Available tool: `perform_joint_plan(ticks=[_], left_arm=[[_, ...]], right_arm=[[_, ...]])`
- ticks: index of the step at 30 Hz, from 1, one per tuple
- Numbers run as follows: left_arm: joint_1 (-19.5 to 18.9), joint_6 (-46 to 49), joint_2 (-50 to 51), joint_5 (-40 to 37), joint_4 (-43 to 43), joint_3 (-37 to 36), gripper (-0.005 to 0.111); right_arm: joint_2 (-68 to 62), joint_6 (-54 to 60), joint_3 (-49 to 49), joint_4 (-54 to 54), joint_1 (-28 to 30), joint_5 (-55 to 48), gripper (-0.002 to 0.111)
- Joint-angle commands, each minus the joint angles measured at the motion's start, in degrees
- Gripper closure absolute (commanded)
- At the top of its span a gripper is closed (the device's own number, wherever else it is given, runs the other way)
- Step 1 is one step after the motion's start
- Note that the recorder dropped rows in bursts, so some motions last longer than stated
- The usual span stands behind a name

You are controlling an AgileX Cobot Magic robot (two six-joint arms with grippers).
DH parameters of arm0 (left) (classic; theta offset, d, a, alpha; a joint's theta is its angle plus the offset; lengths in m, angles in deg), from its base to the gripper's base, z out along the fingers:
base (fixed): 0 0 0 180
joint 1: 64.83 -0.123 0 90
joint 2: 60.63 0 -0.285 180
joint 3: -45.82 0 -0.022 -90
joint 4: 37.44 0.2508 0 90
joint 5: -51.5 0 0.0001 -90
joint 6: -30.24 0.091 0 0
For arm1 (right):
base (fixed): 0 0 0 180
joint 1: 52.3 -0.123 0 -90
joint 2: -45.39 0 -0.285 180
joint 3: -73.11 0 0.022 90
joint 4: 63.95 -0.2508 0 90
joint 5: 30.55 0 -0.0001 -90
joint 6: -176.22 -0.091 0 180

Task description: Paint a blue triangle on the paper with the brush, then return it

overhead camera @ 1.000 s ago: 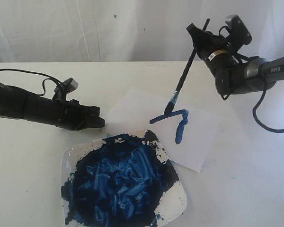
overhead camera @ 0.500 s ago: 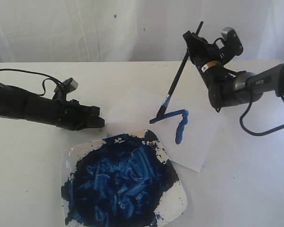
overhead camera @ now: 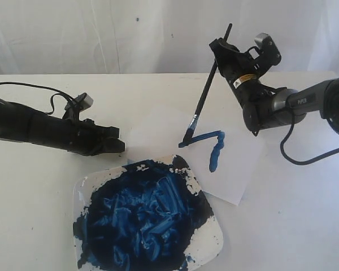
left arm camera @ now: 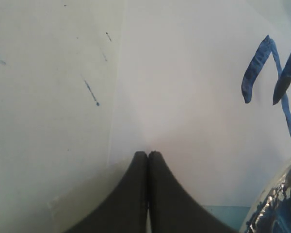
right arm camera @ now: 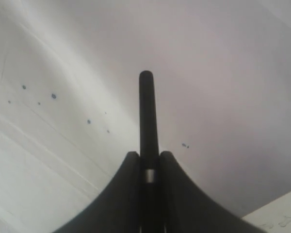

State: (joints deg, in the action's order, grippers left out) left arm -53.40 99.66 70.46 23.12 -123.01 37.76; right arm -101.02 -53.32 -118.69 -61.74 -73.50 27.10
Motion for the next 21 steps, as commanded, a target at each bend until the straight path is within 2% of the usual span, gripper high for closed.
perform_joint_plan(ticks=[1,11,21], left_arm=[[0.36,-1.51,2.28,1.87,1.05,-1.03,0.107],[0.36,-1.51,2.28,1.87,1.05,-1.03,0.107],[0.36,-1.51,2.28,1.87,1.05,-1.03,0.107]], right_arm=[[-0.3,-0.07,0.66,1.98,-0.08,2.82,0.108],[-3.15,-1.99,0.66,3.81,0.13,12.12,0.108],[-4.2,-1.76,0.66,7.33,0.18,12.32,0.108]])
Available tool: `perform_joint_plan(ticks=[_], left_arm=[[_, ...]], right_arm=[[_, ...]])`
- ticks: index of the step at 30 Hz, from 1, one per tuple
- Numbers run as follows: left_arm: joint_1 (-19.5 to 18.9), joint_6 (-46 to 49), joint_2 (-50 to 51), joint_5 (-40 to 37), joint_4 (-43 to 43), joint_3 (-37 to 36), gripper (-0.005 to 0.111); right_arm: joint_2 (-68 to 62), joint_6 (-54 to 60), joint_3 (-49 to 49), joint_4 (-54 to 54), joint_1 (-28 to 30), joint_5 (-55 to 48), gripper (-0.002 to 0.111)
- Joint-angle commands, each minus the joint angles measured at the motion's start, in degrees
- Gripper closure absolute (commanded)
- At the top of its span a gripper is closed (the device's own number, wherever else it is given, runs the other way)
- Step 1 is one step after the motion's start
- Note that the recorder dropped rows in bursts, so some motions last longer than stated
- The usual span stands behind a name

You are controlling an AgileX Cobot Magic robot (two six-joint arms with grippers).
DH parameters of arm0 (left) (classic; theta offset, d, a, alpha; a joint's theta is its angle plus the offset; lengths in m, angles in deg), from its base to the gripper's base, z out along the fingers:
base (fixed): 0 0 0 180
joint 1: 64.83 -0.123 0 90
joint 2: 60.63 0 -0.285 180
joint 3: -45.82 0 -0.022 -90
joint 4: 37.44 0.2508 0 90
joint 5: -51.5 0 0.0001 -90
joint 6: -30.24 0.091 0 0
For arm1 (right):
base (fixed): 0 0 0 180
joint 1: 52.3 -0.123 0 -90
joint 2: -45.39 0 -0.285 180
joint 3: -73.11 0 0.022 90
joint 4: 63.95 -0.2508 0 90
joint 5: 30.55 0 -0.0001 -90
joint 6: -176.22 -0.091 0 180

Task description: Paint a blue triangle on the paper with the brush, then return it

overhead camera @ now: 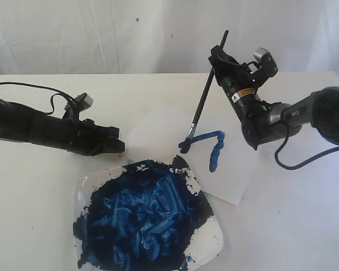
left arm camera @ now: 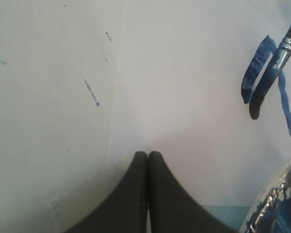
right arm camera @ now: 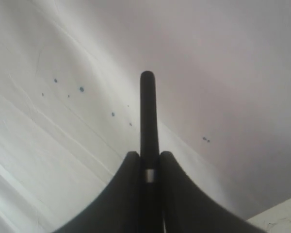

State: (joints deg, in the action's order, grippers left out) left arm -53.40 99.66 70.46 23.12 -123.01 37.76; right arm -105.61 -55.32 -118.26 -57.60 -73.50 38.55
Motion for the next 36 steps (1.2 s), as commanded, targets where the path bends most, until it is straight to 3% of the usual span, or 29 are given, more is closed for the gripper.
perform_joint_plan(ticks=[1,12,36], left_arm=[[0.36,-1.51,2.28,1.87,1.05,-1.03,0.107],[0.36,-1.51,2.28,1.87,1.05,-1.03,0.107],[0.36,-1.51,2.28,1.87,1.05,-1.03,0.107]], right_arm=[[0.52,0.31,0.23,3.99,0.18,0.87,0.108],[3.81,3.97,1.83,8.86,0.27,0.87,0.108],[15.68,15.29,22.81,8.62,1.86,0.87,0.108]])
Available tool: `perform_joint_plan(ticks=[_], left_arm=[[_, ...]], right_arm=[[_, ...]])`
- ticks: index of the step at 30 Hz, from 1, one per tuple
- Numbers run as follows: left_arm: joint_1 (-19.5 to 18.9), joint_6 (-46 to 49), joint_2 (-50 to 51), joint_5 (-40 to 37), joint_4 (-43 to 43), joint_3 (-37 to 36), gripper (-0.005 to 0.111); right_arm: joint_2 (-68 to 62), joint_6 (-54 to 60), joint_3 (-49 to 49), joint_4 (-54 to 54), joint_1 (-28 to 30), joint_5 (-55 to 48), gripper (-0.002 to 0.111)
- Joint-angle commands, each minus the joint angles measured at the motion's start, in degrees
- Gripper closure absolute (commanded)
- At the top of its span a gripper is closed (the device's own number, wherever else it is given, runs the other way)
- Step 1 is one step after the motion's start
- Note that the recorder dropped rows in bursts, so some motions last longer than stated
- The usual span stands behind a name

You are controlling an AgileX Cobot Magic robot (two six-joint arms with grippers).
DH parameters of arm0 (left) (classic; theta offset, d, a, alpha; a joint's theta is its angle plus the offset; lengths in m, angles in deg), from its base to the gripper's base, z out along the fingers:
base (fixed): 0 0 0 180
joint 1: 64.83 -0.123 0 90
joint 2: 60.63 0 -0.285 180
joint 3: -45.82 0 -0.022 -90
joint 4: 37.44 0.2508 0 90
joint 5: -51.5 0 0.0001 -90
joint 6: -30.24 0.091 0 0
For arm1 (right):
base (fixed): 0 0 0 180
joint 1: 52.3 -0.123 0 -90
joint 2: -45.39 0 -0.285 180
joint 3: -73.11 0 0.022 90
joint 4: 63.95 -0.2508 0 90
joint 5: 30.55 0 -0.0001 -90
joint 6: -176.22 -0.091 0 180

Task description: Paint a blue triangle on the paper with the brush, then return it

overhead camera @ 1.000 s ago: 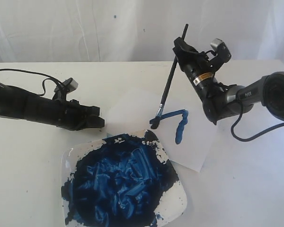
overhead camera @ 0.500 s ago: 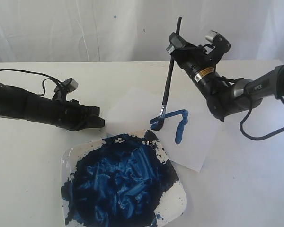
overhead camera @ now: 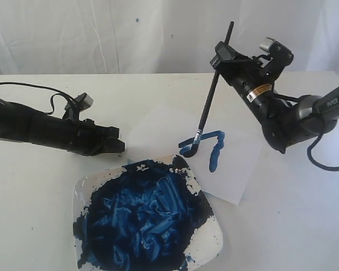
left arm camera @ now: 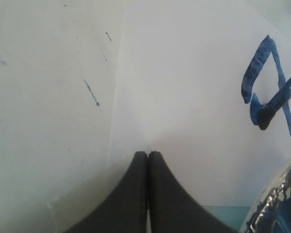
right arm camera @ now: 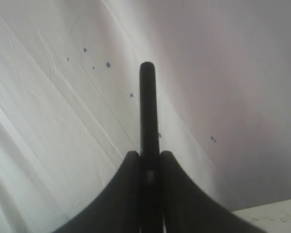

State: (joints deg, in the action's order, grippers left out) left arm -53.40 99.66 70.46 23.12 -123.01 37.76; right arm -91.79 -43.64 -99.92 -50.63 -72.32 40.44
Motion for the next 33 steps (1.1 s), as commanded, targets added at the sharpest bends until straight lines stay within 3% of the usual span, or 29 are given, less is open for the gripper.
perform_joint_plan(ticks=[1,33], left_arm=[[0.36,-1.51,2.28,1.87,1.05,-1.03,0.107],[0.36,-1.51,2.28,1.87,1.05,-1.03,0.107]], right_arm=[[2.27,4.15,5.13,1.65,0.67,-1.03,0.108],[27.36,14.82,37.2,1.92,0.67,-1.03,0.108]])
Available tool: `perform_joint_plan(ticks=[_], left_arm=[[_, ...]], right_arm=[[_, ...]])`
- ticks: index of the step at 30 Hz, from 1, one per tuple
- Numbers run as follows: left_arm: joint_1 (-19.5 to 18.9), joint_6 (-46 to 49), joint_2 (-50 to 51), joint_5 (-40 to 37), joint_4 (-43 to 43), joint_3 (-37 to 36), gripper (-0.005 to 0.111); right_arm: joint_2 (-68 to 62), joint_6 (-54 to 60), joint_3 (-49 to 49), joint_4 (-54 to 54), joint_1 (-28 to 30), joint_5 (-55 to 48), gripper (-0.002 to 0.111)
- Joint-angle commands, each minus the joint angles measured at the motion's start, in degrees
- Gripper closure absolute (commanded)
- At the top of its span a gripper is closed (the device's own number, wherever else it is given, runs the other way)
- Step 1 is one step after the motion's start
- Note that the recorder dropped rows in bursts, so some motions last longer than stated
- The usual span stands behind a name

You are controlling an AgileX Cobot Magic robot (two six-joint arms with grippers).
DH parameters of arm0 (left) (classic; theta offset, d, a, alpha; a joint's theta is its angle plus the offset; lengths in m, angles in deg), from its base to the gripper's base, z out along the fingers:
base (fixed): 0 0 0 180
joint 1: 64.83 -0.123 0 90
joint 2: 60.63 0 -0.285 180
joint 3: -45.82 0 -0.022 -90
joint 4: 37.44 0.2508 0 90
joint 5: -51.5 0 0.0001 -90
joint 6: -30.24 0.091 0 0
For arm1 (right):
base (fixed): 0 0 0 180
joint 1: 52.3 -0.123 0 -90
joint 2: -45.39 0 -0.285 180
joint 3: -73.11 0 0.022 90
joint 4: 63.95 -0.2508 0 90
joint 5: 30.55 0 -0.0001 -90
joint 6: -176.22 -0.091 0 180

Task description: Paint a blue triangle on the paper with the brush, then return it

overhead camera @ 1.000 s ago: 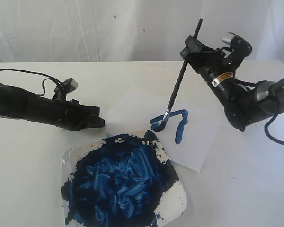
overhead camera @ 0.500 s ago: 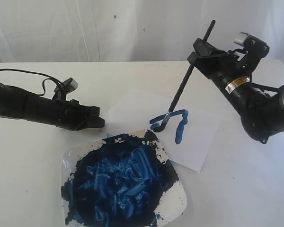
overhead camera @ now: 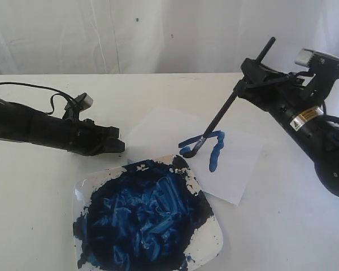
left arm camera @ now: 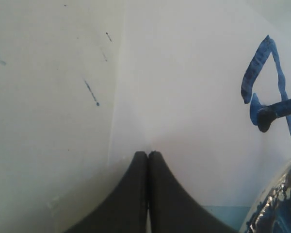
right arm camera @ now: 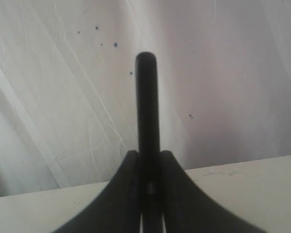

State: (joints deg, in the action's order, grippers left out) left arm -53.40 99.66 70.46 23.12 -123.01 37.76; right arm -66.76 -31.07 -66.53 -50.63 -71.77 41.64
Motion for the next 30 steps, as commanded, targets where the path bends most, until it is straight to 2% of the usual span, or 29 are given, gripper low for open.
perform_joint_plan(ticks=[1,30], left_arm=[[0.36,-1.51,2.28,1.87,1.05,-1.03,0.107],[0.36,-1.51,2.28,1.87,1.05,-1.03,0.107]], right_arm=[[2.96,2.71,4.67,1.92,0.13,-2.22,0.108],[19.01,7.67,21.42,-1.06,0.13,-2.22,0.108]])
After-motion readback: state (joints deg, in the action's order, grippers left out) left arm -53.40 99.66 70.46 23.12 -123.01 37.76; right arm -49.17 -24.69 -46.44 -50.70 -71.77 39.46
